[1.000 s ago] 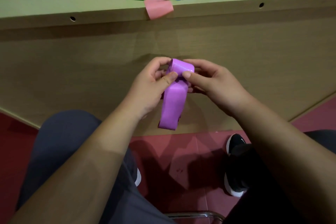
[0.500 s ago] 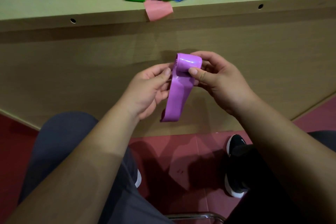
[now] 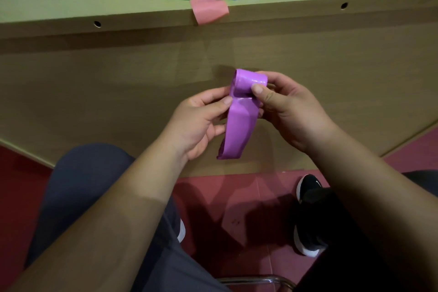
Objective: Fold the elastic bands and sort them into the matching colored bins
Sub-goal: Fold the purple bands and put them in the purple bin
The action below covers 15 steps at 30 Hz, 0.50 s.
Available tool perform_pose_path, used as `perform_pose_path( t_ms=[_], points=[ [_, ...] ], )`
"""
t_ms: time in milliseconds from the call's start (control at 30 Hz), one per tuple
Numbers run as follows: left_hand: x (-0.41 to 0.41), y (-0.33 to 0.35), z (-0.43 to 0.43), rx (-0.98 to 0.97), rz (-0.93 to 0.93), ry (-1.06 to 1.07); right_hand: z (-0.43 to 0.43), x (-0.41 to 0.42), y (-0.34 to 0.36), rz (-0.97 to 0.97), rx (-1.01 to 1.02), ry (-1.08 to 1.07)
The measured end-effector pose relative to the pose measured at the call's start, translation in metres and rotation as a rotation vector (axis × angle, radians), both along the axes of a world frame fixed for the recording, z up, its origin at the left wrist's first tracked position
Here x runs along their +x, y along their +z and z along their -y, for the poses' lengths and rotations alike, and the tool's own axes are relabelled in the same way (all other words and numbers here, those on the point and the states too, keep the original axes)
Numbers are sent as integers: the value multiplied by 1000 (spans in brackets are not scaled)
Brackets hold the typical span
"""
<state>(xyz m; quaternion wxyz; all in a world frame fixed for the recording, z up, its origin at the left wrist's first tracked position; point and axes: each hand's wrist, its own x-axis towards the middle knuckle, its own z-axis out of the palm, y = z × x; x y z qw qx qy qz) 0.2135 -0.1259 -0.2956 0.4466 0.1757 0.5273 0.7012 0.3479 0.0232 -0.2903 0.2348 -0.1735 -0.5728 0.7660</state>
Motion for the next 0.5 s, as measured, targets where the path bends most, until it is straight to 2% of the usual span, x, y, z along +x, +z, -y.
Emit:
perform_pose_path(
  t_ms=[167,367,433,500],
  points=[
    [1,2,-1,26,59,-18,-2,3,2,68,263,2],
    [5,5,0,123,85,-117,-3,5,8,88,409,-3],
    [8,1,-2,122,38,-116,-3,5,8,90,417,-8],
    [9,-5,-5,66,-100,-86,-4,5,7,95,391,-29]
  ],
)
